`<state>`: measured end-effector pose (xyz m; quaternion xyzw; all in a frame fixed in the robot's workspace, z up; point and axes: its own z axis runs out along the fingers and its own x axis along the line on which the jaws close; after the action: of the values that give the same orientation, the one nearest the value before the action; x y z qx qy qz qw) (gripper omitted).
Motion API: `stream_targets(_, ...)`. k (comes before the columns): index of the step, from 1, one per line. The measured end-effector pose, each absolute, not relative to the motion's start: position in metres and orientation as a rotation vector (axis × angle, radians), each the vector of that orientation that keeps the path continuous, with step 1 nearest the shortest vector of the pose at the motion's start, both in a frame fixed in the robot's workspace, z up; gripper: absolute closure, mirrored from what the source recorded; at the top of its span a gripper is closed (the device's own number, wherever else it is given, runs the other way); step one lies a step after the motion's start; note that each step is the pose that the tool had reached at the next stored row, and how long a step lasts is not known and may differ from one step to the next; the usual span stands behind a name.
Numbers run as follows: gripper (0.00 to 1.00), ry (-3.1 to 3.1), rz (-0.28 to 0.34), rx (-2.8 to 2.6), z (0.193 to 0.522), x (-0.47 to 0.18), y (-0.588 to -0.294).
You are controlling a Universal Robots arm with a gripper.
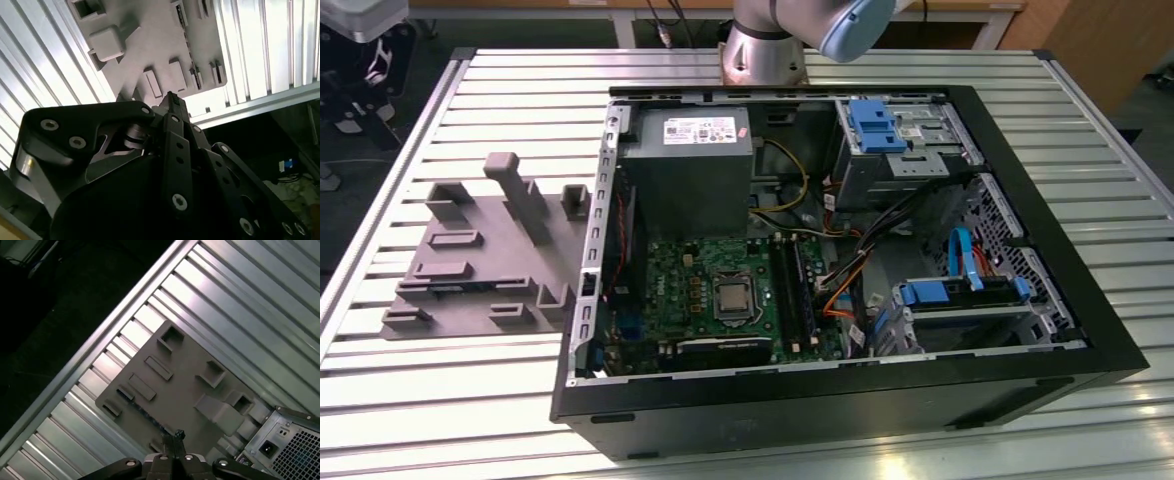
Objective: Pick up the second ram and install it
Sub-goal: 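Pick up the second ram and move it above second insertion slot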
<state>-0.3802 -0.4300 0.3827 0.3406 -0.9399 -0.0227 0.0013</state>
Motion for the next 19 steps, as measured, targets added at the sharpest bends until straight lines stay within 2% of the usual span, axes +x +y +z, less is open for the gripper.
stream_targets(19, 0.89, -2.727, -0.069, 1.538, 0.3767, -0.3801, -0.43)
